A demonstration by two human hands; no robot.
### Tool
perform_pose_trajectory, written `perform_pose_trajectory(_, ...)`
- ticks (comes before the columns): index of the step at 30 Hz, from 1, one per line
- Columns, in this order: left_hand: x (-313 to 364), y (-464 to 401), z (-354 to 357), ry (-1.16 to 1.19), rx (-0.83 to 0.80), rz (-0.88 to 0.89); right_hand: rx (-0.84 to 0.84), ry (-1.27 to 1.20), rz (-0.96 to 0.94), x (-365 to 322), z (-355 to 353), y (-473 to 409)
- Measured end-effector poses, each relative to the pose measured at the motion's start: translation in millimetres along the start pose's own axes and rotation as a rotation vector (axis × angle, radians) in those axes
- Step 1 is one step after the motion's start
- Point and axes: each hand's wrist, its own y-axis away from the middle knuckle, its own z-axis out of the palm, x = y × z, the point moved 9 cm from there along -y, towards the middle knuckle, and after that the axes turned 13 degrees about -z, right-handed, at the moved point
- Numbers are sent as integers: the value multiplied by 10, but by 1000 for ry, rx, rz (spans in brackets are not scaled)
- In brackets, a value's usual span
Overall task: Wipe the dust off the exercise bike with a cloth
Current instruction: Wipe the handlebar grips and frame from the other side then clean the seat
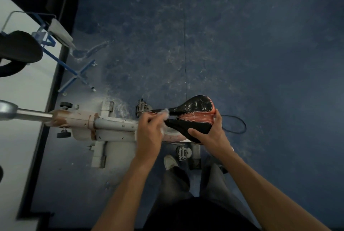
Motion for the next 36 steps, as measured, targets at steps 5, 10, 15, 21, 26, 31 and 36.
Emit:
perform_pose_trajectory(5,-104,40,107,-42,-85,-28,1,-20,1,20,15,-7)
perform_pose_trajectory(10,-59,1,-83,-25,61,-61,0,-54,21,50,6,-12)
perform_pose_trajectory(15,188,84,319,-123,-106,41,-25,-29,17,52,0,-20)
perform_pose_trajectory(21,199,125,323,-53,-100,18,-28,-45,11,58,7,-23)
perform_pose_trajectory(26,37,114,280,-76,-62,-39,-28,-33,17,63,-2,-24)
perform_pose_trajectory(31,244,206,365,-175,-119,144,-17,-41,0,49,1,-24)
perform_pose_trajectory(36,21,72,184,-130,-84,30,-31,-51,9,61,6,-25)
